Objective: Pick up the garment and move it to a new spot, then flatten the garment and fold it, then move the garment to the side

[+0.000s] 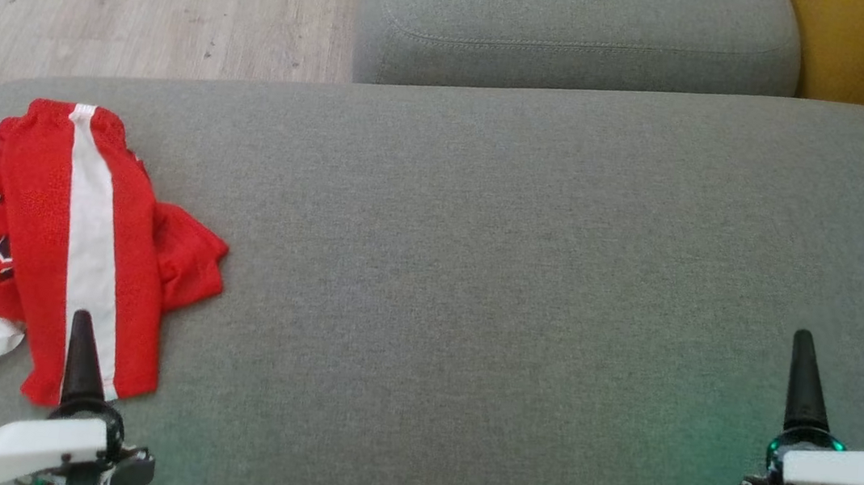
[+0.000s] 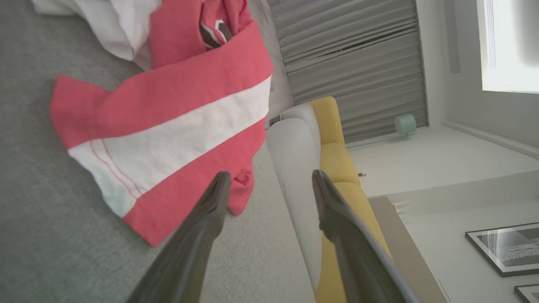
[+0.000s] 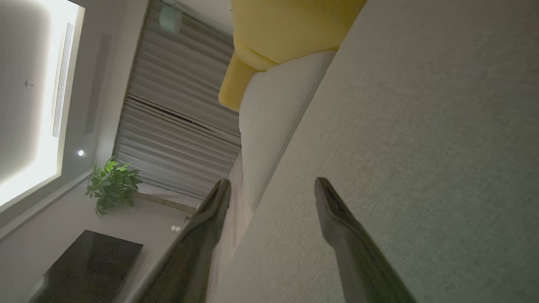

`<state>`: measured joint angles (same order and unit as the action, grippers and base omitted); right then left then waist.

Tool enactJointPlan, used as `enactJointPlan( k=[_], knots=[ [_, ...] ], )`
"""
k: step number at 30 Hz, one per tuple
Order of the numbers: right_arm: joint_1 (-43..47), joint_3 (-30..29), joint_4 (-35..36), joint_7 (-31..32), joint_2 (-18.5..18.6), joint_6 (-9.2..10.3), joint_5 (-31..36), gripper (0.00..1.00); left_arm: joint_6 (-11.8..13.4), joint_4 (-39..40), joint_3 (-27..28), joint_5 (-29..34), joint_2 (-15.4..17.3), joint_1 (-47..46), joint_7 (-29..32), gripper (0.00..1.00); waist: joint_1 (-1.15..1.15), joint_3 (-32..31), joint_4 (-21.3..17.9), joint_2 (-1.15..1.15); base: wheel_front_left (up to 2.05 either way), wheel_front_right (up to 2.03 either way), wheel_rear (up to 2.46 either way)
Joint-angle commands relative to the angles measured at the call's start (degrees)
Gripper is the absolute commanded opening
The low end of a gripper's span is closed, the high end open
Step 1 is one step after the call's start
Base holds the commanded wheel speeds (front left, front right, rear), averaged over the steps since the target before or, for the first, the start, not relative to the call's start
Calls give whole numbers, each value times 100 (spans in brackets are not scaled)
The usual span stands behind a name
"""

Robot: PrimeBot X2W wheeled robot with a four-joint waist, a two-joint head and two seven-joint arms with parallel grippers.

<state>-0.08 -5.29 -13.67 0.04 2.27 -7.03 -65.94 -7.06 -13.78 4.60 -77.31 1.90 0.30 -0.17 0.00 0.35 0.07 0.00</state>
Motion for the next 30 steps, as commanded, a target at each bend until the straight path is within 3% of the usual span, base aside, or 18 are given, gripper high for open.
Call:
enactJointPlan(
  k=[1,11,30],
  knots=[
    [-299,77,273,-69,33,-16,248,100,-5,270,66,174,55,-258,-56,100,0,4,3,0,0,0,0],
    [-310,335,570,-238,36,-19,1548,100,87,736,-240,1364,60,-234,-224,100,0,35,9,0,0,0,0],
    [-375,689,886,-576,43,-26,3361,100,367,1153,-747,3327,70,-246,-560,100,0,121,-74,0,0,0,0]
  ],
)
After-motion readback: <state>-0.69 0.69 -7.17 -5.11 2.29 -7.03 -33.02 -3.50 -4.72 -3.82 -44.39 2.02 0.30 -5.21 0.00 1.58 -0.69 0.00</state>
